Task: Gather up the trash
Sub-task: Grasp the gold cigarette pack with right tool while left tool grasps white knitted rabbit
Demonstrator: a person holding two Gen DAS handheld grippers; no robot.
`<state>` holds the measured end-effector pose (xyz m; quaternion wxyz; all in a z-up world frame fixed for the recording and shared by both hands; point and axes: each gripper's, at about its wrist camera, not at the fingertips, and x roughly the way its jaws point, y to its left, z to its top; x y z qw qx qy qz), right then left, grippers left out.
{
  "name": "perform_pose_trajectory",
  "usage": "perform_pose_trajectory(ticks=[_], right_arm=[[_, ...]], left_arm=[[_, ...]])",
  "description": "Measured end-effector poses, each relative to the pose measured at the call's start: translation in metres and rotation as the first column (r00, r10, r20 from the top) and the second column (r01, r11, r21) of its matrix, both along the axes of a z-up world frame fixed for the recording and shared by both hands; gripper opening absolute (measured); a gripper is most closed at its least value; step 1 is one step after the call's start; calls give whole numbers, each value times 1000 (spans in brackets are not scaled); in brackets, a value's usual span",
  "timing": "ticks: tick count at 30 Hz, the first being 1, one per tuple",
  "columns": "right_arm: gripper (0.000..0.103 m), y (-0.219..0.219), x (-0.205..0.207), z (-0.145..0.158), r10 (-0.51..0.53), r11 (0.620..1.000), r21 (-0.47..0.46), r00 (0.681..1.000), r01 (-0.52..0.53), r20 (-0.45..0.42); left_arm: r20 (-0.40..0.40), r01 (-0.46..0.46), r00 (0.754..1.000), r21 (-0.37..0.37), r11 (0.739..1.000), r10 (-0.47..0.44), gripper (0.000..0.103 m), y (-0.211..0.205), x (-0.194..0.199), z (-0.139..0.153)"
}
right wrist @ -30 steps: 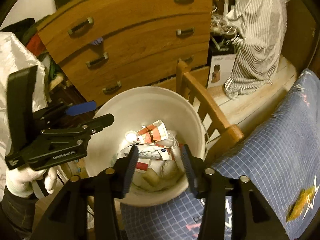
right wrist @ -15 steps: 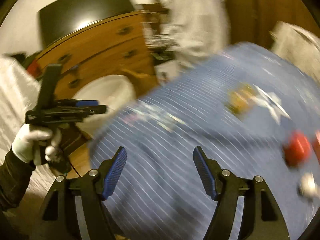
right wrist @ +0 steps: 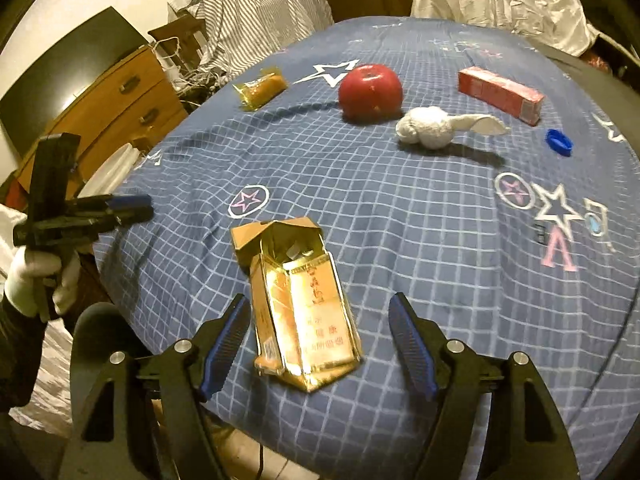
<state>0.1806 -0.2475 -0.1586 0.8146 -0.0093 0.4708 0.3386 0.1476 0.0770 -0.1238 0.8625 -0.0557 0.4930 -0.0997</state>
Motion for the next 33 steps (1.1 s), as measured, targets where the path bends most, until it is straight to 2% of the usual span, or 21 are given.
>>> perform_pose_trajectory(ticks=[2, 5, 7, 9, 12, 16, 19, 24, 33], right_arm=[[73, 9, 3, -4, 28, 1000, 2, 1000, -28, 5], [72, 31, 8, -10, 58, 997, -48, 998, -57, 22], [54, 34, 12, -11, 47, 997, -69, 998, -44, 42], [53, 28, 14, -8, 34, 998, -44, 999, -32, 39], [52, 4, 19, -9, -11, 999, -38, 999, 12, 46], [52, -40, 27, -4, -102, 994, -39, 993, 104, 59], [52, -69, 33, -2, -169, 981, -80, 981, 177, 95], [52, -112, 45, -11, -249, 965, -63, 965, 254, 79], [53, -140, 53, -13, -296, 955, -5, 951, 297, 85]], left_arm=[[-11, 16, 1000, 3, 1000, -16, 61, -13, 6, -2], [-24, 41, 999, 8, 999, -41, 61, -29, 20, -5], [-29, 67, 997, 13, 998, -67, 61, -42, 36, -7], [-30, 95, 995, 17, 995, -95, 62, -57, 54, -9], [-31, 153, 988, 30, 988, -153, 69, -81, 81, -15], [-20, 222, 975, 64, 973, -221, 73, -118, 117, -20], [-19, 264, 965, 54, 963, -263, 73, -138, 143, -20], [1, 333, 943, 63, 941, -333, 73, -174, 176, -24], [58, 343, 936, 70, 937, -347, 73, -204, 206, -19]])
